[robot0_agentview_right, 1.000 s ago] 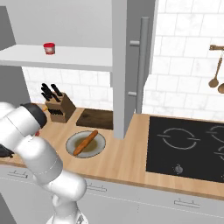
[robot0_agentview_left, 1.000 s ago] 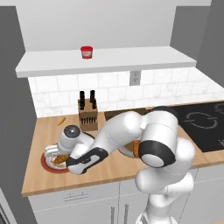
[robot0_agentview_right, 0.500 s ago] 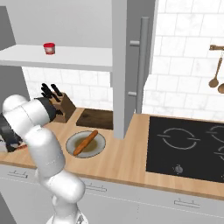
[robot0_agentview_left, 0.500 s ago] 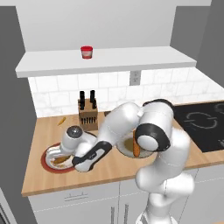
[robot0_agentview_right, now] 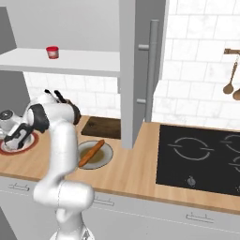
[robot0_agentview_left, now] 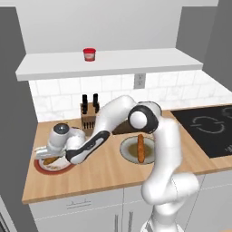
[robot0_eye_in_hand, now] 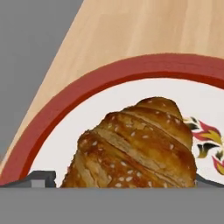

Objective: From the different types of pastries on the counter, select a croissant and place it on the cutting board. Then retrieve a jar of jam from the cabinet and place it alongside the croissant on the cutting board.

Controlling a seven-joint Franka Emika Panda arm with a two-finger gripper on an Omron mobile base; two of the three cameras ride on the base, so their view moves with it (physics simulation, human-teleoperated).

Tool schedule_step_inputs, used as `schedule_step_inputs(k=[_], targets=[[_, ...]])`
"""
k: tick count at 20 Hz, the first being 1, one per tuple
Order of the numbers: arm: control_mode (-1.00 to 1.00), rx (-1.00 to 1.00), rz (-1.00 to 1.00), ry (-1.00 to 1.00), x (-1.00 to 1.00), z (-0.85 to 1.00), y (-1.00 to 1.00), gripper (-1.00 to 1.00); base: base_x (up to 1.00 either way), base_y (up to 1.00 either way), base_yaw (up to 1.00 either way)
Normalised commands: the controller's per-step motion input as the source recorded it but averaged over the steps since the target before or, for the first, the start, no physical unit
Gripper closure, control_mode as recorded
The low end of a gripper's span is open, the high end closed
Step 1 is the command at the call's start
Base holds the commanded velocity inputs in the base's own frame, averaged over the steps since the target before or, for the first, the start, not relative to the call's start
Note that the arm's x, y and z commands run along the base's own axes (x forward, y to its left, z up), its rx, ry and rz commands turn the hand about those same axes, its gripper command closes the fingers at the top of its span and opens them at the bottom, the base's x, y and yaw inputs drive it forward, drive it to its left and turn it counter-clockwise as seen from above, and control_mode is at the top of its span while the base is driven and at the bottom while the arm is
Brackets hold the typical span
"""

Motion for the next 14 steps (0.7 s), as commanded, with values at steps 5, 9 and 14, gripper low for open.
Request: schedule_step_inputs(k=[5,9,14], targets=[[-1.00,-0.06,0.00,0.00,0.04,0.19,0.18,1.00,0.00,0.00,0.00],[-1.00,-0.19,0.00,-0.12,-0.01,1.00,-0.34,1.00,0.00,0.00,0.00],[-1.00,-0.03,-0.03,-0.08,-0.10,0.41,-0.35,1.00,0.00,0.00,0.00]])
